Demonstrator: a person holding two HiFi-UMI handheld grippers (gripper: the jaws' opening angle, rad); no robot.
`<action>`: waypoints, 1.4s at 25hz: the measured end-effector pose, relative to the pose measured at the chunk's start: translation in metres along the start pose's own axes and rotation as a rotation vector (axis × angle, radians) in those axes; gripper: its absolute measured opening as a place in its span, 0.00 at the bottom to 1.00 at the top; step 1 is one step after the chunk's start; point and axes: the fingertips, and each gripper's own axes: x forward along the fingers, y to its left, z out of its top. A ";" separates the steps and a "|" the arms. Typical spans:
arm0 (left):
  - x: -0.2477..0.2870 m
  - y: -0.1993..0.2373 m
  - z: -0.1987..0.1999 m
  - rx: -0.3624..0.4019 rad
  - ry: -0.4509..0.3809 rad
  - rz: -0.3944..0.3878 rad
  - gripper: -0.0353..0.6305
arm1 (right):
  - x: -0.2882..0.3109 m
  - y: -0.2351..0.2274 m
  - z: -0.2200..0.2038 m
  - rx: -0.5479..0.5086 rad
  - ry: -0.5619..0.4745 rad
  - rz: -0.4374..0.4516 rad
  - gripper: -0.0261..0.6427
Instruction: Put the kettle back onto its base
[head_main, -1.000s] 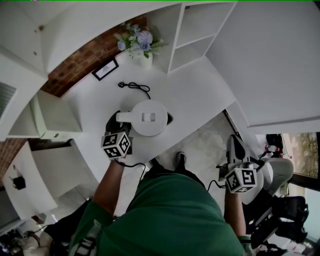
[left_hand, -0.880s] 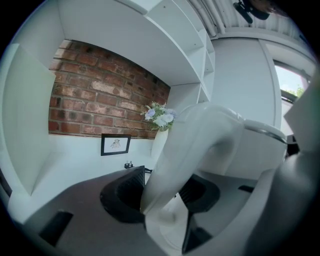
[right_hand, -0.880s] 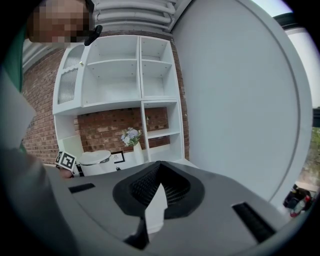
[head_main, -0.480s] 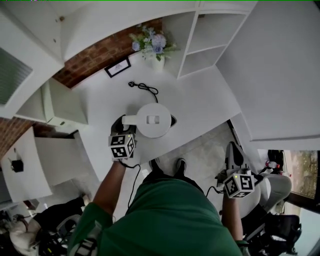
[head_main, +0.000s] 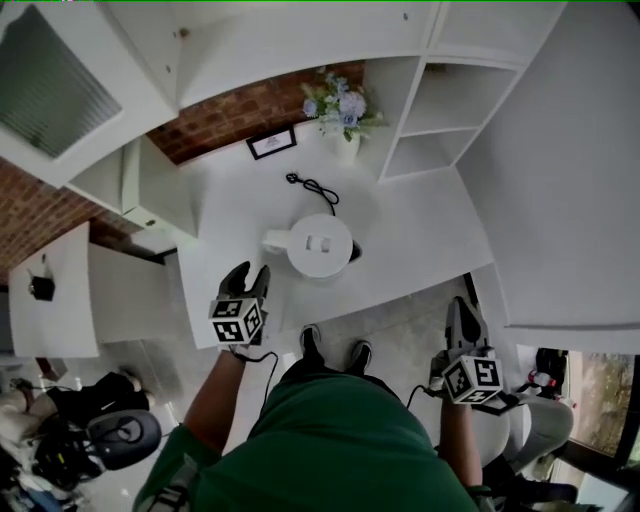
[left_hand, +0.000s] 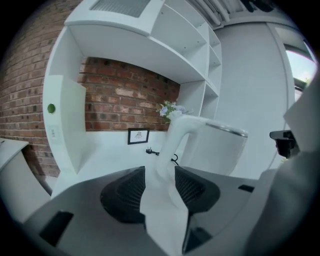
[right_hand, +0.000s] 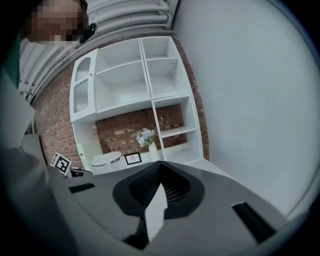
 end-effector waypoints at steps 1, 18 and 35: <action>-0.010 0.003 0.006 -0.009 -0.016 0.016 0.35 | 0.003 0.001 0.002 -0.006 -0.001 0.021 0.06; -0.183 -0.061 0.112 -0.024 -0.383 0.197 0.13 | 0.035 0.032 0.057 -0.097 -0.126 0.385 0.06; -0.238 -0.077 0.133 0.046 -0.496 0.248 0.14 | -0.004 0.059 0.112 -0.287 -0.300 0.379 0.06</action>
